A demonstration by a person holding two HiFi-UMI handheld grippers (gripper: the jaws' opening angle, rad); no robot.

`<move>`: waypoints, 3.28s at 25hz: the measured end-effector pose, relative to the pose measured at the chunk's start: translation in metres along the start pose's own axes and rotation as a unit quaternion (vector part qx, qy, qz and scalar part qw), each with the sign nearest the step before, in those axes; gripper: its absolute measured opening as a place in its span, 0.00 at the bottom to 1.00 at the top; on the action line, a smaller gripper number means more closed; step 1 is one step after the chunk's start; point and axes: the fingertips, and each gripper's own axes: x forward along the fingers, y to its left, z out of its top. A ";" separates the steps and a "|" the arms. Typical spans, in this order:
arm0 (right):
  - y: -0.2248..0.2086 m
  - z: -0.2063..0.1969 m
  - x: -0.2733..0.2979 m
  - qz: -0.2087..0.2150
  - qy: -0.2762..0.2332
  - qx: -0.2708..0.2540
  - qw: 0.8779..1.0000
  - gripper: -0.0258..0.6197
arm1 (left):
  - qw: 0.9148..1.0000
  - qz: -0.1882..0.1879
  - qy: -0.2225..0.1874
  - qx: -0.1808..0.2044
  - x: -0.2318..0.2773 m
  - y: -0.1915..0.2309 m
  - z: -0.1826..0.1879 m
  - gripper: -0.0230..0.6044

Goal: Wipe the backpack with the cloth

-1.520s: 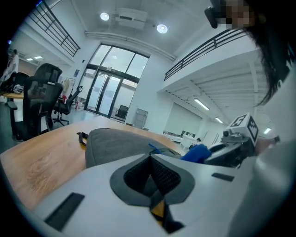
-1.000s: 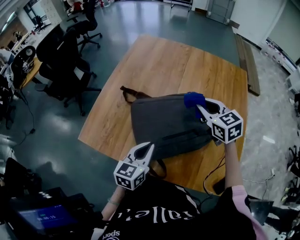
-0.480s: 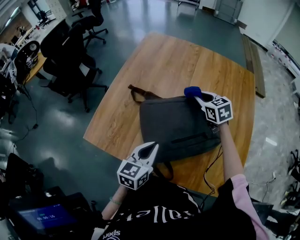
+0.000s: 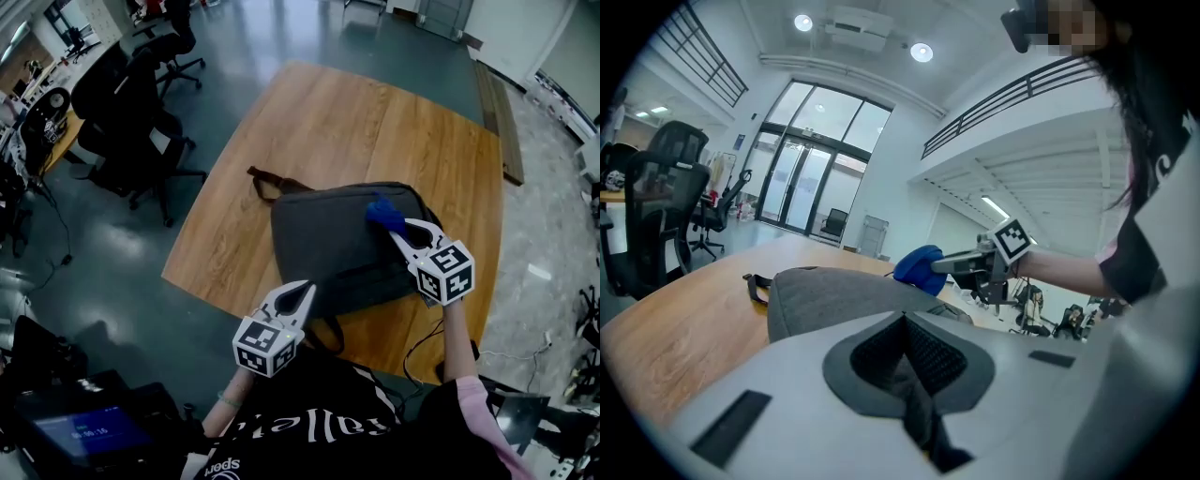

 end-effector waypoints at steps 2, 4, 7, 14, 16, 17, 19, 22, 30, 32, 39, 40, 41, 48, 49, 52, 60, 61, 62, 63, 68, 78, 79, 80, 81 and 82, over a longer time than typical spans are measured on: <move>0.014 -0.011 -0.019 0.002 -0.004 0.005 1.000 0.14 | 1.000 -0.005 0.001 0.002 0.002 -0.009 -0.002 0.03; 0.030 -0.021 -0.033 0.002 -0.005 0.013 1.000 0.14 | 1.000 -0.010 0.003 0.004 0.003 -0.014 -0.002 0.03; 0.054 -0.044 -0.054 0.003 -0.002 0.033 0.999 0.14 | 1.000 -0.021 0.005 0.008 0.006 -0.023 -0.003 0.03; 0.092 -0.093 -0.096 -0.012 0.008 0.116 0.993 0.14 | 0.999 -0.047 0.013 0.017 0.015 -0.043 -0.001 0.03; 0.095 -0.104 -0.104 -0.022 0.013 0.138 0.990 0.14 | 0.998 -0.054 0.016 0.019 0.019 -0.049 0.001 0.03; 0.094 -0.109 -0.107 -0.026 0.017 0.147 0.989 0.14 | 0.998 -0.058 0.018 0.020 0.021 -0.052 0.002 0.03; 0.091 -0.113 -0.113 -0.033 0.018 0.153 0.987 0.14 | 0.997 -0.065 0.020 0.022 0.027 -0.058 0.001 0.03; 0.071 -0.098 -0.120 -0.040 0.004 0.134 0.990 0.14 | 0.997 -0.072 0.022 0.026 0.036 -0.063 -0.001 0.03; -0.042 -0.023 -0.109 -0.082 -0.032 0.035 0.996 0.14 | 0.996 -0.080 0.021 0.030 0.050 -0.071 0.007 0.03; -0.077 -0.011 -0.090 -0.095 -0.028 0.018 0.995 0.14 | 0.996 -0.085 0.021 0.033 0.053 -0.074 0.010 0.03; -0.163 0.009 -0.005 -0.117 0.006 0.000 0.993 0.14 | 0.995 -0.090 0.030 0.035 0.054 -0.076 0.012 0.03; -0.168 0.005 0.007 -0.117 0.018 -0.010 0.993 0.14 | 0.995 -0.088 0.031 0.034 0.055 -0.074 0.011 0.03; -0.170 0.000 0.016 -0.115 0.030 -0.021 0.993 0.14 | 0.995 -0.086 0.032 0.032 0.055 -0.071 0.010 0.03; -0.148 -0.038 0.018 -0.086 0.055 -0.040 0.994 0.14 | 0.996 -0.075 0.032 0.023 0.051 -0.063 0.007 0.03; -0.144 -0.045 0.013 -0.084 0.056 -0.038 0.994 0.14 | 0.996 -0.075 0.032 0.023 0.050 -0.063 0.007 0.03; -0.128 -0.067 -0.004 -0.077 0.061 -0.028 0.995 0.14 | 0.997 -0.072 0.032 0.023 0.049 -0.063 0.005 0.03; -0.090 -0.108 -0.061 -0.089 0.053 0.010 0.995 0.14 | 0.997 -0.069 0.031 0.021 0.045 -0.072 0.000 0.03; -0.087 -0.110 -0.068 -0.094 0.049 0.018 0.994 0.14 | 0.997 -0.068 0.030 0.021 0.044 -0.074 0.000 0.03; -0.083 -0.112 -0.074 -0.098 0.045 0.026 0.994 0.14 | 0.997 -0.067 0.030 0.021 0.043 -0.075 -0.001 0.03; -0.079 -0.114 -0.081 -0.102 0.041 0.034 0.993 0.14 | 0.997 -0.066 0.029 0.021 0.042 -0.076 -0.001 0.03; -0.053 -0.125 -0.109 -0.113 0.019 0.068 0.991 0.14 | 0.998 -0.061 0.022 0.020 0.037 -0.086 -0.006 0.03; 0.008 -0.146 -0.135 -0.086 -0.007 0.102 0.991 0.14 | 0.999 -0.037 0.017 0.013 0.012 -0.111 -0.033 0.03; 0.013 -0.147 -0.136 -0.084 -0.009 0.104 0.991 0.14 | 0.999 -0.035 0.019 0.013 0.008 -0.113 -0.037 0.03; 0.018 -0.148 -0.137 -0.081 -0.011 0.107 0.991 0.14 | 0.999 -0.033 0.021 0.013 0.004 -0.114 -0.041 0.03; 0.023 -0.149 -0.138 -0.078 -0.014 0.109 0.991 0.14 | 0.999 -0.031 0.024 0.013 0.000 -0.115 -0.045 0.03; 0.028 -0.150 -0.139 -0.074 -0.016 0.112 0.991 0.14 | 0.999 -0.028 0.026 0.012 -0.004 -0.115 -0.049 0.03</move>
